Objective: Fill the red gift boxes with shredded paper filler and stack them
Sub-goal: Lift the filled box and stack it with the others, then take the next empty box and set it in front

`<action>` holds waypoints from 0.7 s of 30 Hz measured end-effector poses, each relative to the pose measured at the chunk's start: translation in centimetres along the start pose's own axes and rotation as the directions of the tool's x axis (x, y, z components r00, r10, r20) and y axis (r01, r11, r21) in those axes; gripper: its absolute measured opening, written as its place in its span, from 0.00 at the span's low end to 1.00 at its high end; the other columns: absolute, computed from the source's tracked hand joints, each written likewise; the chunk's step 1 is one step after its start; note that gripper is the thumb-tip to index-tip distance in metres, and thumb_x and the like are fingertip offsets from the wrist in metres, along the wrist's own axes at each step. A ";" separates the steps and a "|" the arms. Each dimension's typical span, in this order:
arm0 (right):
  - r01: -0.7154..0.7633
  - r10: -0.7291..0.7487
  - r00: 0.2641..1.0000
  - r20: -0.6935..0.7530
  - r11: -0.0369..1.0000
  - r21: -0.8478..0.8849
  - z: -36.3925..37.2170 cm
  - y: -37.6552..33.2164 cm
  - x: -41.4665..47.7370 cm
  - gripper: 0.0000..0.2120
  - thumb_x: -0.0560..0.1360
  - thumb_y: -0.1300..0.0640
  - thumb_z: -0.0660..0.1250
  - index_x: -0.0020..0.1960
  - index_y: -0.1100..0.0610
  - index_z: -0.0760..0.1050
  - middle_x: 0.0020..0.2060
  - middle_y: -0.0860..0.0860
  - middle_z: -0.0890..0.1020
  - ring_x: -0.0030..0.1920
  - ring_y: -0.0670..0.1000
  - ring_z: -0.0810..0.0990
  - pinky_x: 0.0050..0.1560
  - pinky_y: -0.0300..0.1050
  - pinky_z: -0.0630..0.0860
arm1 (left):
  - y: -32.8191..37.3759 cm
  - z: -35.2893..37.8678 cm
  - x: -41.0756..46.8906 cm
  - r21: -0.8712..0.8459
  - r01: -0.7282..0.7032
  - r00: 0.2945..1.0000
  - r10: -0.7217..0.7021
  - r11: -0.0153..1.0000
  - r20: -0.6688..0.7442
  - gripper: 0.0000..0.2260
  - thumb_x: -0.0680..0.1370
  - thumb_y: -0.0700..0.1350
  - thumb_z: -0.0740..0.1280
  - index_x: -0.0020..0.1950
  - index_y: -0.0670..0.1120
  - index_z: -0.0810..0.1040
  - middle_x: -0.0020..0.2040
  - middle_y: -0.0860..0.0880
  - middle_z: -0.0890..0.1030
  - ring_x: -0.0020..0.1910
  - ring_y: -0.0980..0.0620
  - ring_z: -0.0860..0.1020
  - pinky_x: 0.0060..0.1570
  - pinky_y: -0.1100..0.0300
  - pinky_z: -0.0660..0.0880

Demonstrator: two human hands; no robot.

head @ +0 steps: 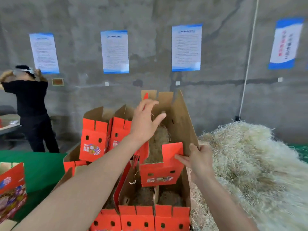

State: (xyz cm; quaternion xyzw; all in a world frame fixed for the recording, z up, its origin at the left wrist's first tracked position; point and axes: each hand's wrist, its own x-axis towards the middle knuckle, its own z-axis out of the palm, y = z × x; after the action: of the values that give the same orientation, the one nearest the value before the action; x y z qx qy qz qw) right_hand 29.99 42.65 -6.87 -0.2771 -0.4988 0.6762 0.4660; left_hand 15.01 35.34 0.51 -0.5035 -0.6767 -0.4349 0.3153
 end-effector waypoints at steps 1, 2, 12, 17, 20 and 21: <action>-0.027 0.029 0.999 0.022 0.998 -0.060 -0.4 0.6 0.4 0.05 0.79 0.63 0.57 0.53 0.65 0.67 0.46 0.63 0.76 0.35 0.63 0.82 0.33 0.49 0.82 | -0.3 0.8 -0.4 -0.085 0.160 0.983 -0.151 0.983 0.109 0.24 0.74 0.52 0.69 0.66 0.43 0.71 0.66 0.44 0.70 0.68 0.45 0.66 0.67 0.60 0.60; -0.039 0.045 0.998 0.037 0.987 -0.153 -0.9 1.4 0.8 0.05 0.79 0.62 0.58 0.53 0.62 0.67 0.46 0.60 0.76 0.33 0.61 0.82 0.33 0.50 0.81 | -0.7 1.5 -1.0 -0.109 0.289 0.939 -0.260 0.951 0.224 0.29 0.74 0.52 0.69 0.70 0.42 0.65 0.69 0.44 0.67 0.71 0.46 0.63 0.69 0.58 0.58; 0.017 0.085 0.971 0.223 0.908 -0.419 -5.1 4.4 4.1 0.23 0.73 0.32 0.54 0.59 0.44 0.72 0.48 0.47 0.81 0.33 0.54 0.84 0.28 0.43 0.78 | -4.3 -0.1 -4.3 -0.120 0.814 0.514 -0.611 0.568 0.602 0.26 0.73 0.37 0.69 0.69 0.44 0.67 0.61 0.48 0.76 0.50 0.50 0.79 0.40 0.55 0.81; 0.056 0.039 0.982 0.185 0.875 -0.482 -4.5 3.7 6.4 0.24 0.79 0.65 0.53 0.69 0.43 0.66 0.52 0.57 0.81 0.31 0.55 0.83 0.33 0.48 0.81 | -2.8 3.1 -6.9 0.003 0.862 0.360 -0.615 0.507 0.701 0.20 0.81 0.55 0.56 0.71 0.50 0.66 0.58 0.44 0.78 0.49 0.47 0.80 0.40 0.54 0.78; 0.150 -0.025 0.979 0.202 0.760 -0.633 -4.8 3.5 7.1 0.25 0.74 0.64 0.59 0.67 0.44 0.68 0.39 0.55 0.82 0.34 0.54 0.82 0.33 0.47 0.80 | -2.3 5.0 -6.5 -0.139 0.889 0.417 -0.646 0.436 0.639 0.18 0.82 0.47 0.56 0.70 0.43 0.66 0.54 0.42 0.78 0.43 0.47 0.80 0.36 0.57 0.78; 0.164 -0.033 0.978 0.206 0.732 -0.662 -4.9 3.5 7.3 0.23 0.73 0.61 0.61 0.66 0.46 0.69 0.39 0.54 0.81 0.37 0.53 0.81 0.34 0.48 0.80 | -2.3 5.6 -6.4 -0.168 0.879 0.452 -0.667 0.446 0.593 0.16 0.82 0.42 0.57 0.69 0.41 0.68 0.53 0.42 0.78 0.40 0.47 0.79 0.36 0.56 0.78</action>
State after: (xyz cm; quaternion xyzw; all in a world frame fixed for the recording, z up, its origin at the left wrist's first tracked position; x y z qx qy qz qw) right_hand 29.89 51.04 -11.16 -0.3379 -0.7638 0.4458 0.3221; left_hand 14.78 37.49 -8.01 -0.2660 -0.7622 -0.5483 -0.2182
